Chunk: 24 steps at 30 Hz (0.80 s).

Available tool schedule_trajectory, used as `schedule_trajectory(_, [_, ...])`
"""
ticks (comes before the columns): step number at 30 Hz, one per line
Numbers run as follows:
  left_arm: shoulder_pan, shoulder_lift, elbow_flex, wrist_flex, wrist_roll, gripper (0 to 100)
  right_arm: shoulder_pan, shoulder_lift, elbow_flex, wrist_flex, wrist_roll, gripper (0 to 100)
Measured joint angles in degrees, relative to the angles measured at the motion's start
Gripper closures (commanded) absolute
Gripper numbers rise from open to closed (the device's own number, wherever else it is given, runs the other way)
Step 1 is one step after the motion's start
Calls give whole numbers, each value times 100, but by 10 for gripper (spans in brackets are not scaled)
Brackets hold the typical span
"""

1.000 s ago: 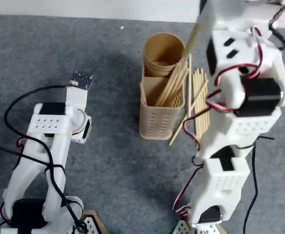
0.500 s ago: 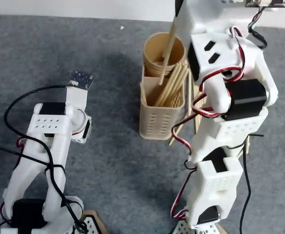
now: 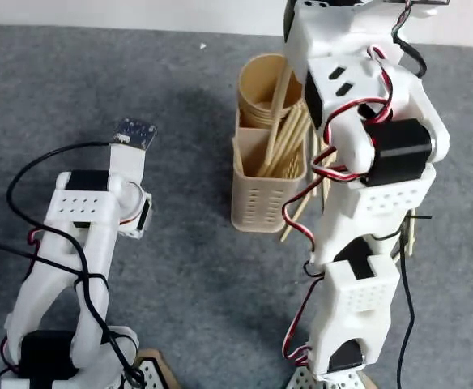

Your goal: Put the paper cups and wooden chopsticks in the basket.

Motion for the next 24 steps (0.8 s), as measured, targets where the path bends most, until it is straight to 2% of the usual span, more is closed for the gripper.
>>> schedule_trajectory(8, [0,0,0,0,0,877,9,0,0,-9,229,987])
schedule_trajectory(12, [0,0,0,0,0,877,9,0,0,-79,431,941])
schedule_trajectory(24, [0,0,0,0,0,877,9,0,0,-114,457,932])
